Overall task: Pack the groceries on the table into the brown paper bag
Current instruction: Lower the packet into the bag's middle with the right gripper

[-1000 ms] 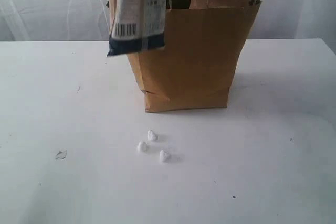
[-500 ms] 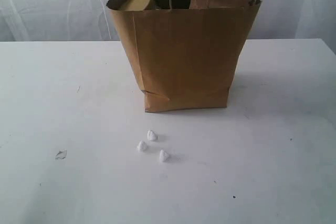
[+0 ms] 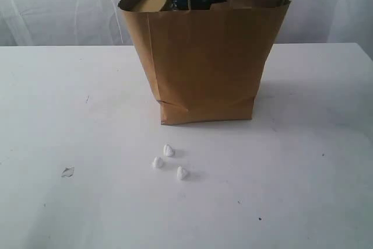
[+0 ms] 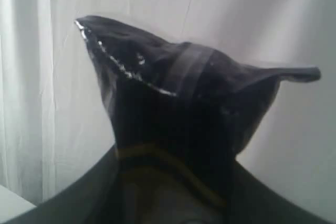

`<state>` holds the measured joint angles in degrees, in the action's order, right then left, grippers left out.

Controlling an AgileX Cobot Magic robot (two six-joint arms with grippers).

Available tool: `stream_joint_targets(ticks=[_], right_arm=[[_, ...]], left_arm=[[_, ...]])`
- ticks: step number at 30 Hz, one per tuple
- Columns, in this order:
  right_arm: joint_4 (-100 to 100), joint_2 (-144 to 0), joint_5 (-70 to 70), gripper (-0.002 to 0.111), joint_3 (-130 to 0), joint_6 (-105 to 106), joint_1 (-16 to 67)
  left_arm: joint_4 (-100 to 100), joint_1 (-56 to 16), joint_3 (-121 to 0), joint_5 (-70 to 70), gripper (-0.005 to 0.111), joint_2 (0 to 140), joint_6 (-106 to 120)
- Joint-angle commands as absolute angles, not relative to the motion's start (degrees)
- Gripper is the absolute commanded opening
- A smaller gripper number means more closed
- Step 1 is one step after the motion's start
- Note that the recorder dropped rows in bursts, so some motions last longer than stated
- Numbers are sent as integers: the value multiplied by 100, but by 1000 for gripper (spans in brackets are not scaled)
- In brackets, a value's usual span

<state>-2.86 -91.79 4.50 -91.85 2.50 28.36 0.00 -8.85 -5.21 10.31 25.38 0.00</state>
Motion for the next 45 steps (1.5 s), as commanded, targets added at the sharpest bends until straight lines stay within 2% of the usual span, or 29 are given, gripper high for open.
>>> stream_joint_targets(ticks=[1, 10, 15, 35, 45], right_arm=[[-273, -9138, 1040, 0, -9284, 333, 2796], [-273, -9151, 508, 0, -9272, 1322, 2796], [-273, -9151, -50, 0, -9261, 1340, 2796], [-273, -9607, 0, 0, -9261, 1128, 2796], [-273, -9692, -978, 0, -9261, 1129, 2796]], left_arm=[[0, -871, -479, 1021, 0, 2500, 0], [0, -871, -479, 1021, 0, 2500, 0], [0, -871, -479, 1021, 0, 2500, 0], [0, -871, -479, 1021, 0, 2500, 0], [0, -871, -479, 1021, 0, 2500, 0]])
